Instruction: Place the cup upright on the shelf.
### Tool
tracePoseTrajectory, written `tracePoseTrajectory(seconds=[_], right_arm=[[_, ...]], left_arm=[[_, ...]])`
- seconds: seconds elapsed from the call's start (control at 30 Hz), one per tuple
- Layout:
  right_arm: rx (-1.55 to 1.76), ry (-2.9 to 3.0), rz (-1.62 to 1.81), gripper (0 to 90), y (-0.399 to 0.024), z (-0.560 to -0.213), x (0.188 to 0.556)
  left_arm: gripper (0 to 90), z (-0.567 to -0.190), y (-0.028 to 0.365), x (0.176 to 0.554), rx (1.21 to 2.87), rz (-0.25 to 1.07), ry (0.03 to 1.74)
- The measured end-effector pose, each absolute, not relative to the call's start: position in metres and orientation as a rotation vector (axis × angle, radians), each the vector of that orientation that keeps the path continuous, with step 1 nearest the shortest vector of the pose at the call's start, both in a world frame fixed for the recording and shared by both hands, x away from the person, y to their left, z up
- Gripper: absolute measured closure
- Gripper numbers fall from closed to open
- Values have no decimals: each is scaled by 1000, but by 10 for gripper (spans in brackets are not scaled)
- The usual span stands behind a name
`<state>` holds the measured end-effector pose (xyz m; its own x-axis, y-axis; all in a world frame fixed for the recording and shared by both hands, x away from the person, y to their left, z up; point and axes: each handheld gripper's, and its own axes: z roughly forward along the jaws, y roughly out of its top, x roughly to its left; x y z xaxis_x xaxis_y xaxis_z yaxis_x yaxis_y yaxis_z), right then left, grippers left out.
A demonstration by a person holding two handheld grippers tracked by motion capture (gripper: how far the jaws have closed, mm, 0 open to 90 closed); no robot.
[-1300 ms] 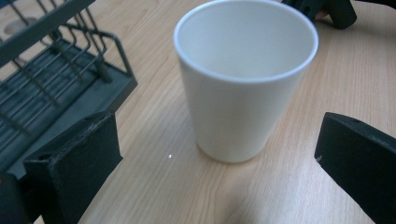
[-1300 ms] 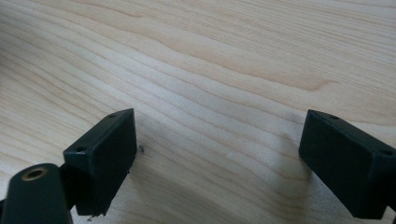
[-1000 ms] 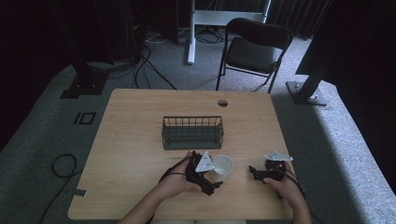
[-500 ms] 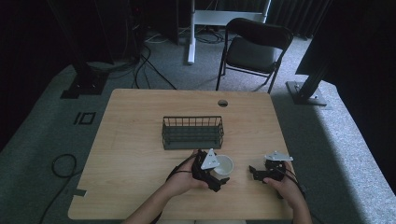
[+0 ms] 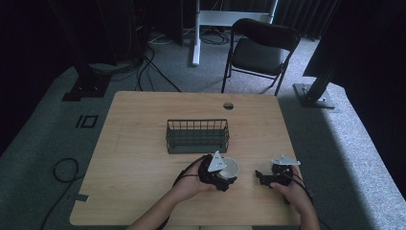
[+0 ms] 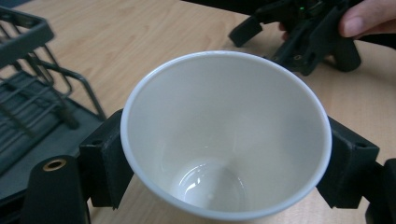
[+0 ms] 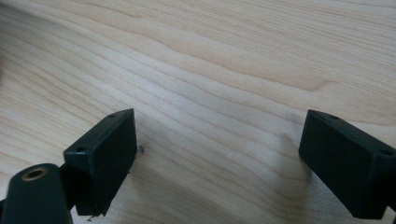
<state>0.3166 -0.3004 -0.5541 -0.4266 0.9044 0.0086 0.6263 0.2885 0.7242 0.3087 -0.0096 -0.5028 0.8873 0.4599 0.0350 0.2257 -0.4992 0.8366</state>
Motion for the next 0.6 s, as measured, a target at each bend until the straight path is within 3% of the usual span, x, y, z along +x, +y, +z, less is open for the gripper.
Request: tracePoseTrajectory(seconds=[0.6], right_arm=[[1374,2159,932,108,-300,-554,317]], left_arm=[[203,-471,1,307,2086,358,469]])
